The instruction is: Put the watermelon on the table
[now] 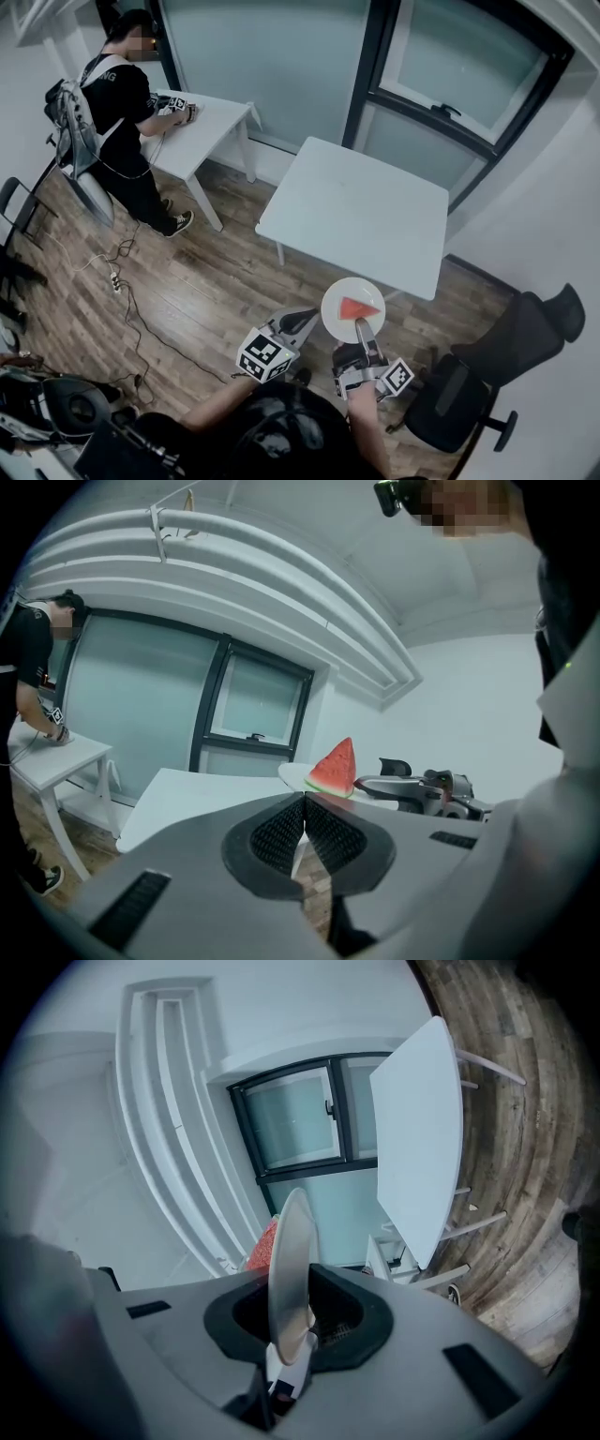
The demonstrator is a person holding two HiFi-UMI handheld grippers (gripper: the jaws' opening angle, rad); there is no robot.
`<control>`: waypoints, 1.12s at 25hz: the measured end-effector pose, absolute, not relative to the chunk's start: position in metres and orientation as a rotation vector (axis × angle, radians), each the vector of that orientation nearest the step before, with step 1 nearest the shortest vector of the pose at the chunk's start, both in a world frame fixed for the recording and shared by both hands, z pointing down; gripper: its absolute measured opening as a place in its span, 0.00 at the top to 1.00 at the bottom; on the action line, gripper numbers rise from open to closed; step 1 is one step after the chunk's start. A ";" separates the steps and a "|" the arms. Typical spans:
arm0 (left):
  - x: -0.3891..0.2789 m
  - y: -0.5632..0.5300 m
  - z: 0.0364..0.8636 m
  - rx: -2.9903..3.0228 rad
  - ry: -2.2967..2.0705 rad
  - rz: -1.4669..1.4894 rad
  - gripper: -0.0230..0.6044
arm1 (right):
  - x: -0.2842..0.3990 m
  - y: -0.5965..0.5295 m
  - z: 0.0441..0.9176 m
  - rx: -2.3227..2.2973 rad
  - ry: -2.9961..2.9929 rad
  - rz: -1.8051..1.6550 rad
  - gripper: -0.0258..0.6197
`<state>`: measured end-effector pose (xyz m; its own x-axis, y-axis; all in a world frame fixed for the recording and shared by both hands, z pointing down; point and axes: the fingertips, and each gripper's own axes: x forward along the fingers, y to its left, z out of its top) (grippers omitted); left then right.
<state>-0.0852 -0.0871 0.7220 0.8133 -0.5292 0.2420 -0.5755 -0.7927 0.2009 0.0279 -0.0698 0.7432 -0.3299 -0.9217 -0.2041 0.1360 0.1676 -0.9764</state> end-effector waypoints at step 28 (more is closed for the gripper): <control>-0.028 -0.394 0.773 2.664 -0.797 0.303 0.96 | 0.088 -0.375 0.772 -0.902 1.450 -1.378 0.87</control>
<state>-0.0278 -0.3943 0.7733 0.8196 -0.4905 0.2962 -0.5634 -0.7837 0.2613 0.0881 -0.3751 0.7717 -0.3161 -0.9401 -0.1275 0.0797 0.1076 -0.9910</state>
